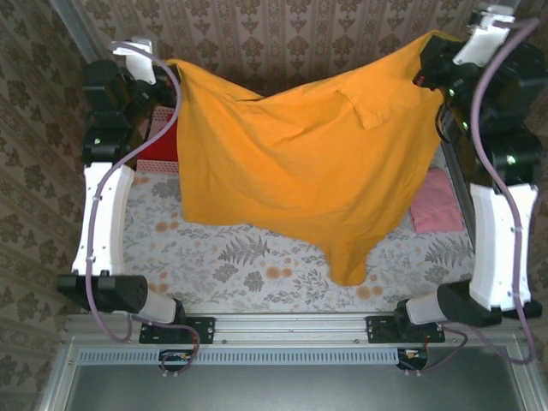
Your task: Fold and stack the t-shirts
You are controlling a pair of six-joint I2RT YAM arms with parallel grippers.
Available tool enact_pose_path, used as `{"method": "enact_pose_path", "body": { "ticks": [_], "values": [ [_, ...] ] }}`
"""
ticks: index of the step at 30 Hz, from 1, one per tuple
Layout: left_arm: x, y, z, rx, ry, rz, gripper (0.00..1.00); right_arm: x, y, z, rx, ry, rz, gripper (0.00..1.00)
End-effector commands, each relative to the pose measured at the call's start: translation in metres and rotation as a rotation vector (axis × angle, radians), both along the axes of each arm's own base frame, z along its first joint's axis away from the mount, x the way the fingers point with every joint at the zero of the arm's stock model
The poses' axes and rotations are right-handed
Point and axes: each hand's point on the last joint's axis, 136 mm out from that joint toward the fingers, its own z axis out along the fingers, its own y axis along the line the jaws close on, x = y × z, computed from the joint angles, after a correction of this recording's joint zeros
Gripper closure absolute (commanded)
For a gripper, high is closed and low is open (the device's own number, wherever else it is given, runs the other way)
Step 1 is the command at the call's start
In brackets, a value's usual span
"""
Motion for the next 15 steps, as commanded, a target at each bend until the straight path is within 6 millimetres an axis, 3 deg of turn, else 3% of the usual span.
{"method": "enact_pose_path", "body": {
  "ticks": [1,4,7,12,15],
  "values": [
    [0.008,-0.001,0.022,0.003,-0.081,0.009,1.0,0.023,0.004,0.024,0.056,-0.093,0.049,1.0],
    [0.018,0.0,0.03,0.006,-0.098,0.015,1.0,0.042,0.011,0.038,0.096,-0.125,0.108,1.0],
    [0.021,-0.001,0.046,0.002,-0.132,0.013,1.0,0.049,0.016,0.062,0.134,-0.191,0.155,1.0],
    [0.012,-0.002,0.083,-0.006,-0.208,0.004,1.0,0.026,0.007,0.106,0.229,-0.336,0.215,1.0],
    [0.004,-0.006,0.09,-0.012,-0.223,-0.018,1.0,0.008,0.004,0.111,0.201,-0.344,0.204,1.0]
  ]
}}
